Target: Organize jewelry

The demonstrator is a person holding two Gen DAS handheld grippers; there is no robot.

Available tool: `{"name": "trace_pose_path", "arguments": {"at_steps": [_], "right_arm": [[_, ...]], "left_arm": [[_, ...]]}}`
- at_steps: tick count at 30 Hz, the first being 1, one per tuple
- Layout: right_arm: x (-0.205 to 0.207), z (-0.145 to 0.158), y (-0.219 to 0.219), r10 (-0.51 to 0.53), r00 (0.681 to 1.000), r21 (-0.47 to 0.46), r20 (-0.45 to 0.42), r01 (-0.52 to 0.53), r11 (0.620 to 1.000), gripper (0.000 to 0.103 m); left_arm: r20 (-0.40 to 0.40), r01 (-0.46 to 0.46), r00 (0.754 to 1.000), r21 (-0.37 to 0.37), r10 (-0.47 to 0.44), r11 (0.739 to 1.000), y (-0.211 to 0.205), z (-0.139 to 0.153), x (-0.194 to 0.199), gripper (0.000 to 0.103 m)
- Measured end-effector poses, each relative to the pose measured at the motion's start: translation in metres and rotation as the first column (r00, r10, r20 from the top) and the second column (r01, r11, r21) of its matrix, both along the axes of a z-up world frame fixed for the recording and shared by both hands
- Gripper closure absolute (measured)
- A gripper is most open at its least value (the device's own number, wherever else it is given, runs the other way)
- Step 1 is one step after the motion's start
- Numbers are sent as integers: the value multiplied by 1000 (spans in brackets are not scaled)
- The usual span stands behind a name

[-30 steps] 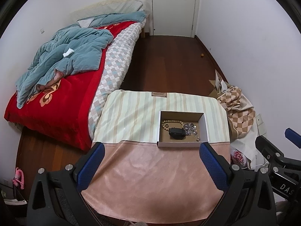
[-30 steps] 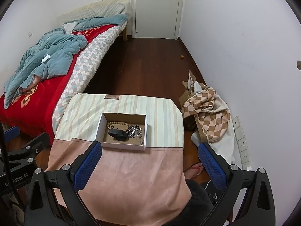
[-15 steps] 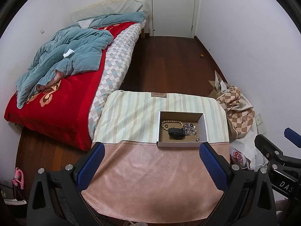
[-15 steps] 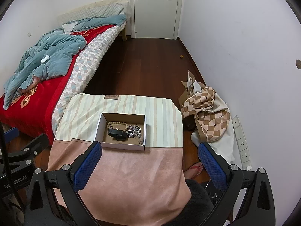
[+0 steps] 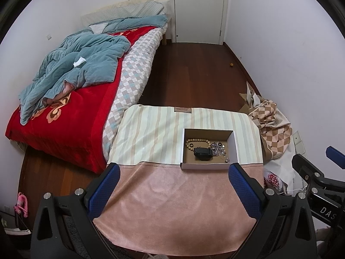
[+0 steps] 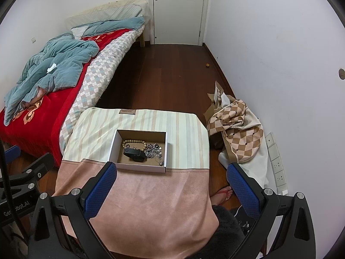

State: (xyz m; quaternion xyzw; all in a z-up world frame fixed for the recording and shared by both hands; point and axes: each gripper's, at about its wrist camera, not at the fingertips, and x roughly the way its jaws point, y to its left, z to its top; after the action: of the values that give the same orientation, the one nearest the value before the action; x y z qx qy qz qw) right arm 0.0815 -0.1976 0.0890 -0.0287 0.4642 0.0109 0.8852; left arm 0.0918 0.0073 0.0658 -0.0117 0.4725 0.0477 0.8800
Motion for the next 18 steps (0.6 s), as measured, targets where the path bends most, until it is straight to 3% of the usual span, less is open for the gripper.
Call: {"name": "trace_pose_path", "arguments": {"at_steps": [18], "right_arm": [[1, 4, -1, 0, 1000, -1, 2, 0, 1000, 0]], "left_arm": [[1, 0, 1000, 0, 0, 1000, 1, 1, -1, 0]]}}
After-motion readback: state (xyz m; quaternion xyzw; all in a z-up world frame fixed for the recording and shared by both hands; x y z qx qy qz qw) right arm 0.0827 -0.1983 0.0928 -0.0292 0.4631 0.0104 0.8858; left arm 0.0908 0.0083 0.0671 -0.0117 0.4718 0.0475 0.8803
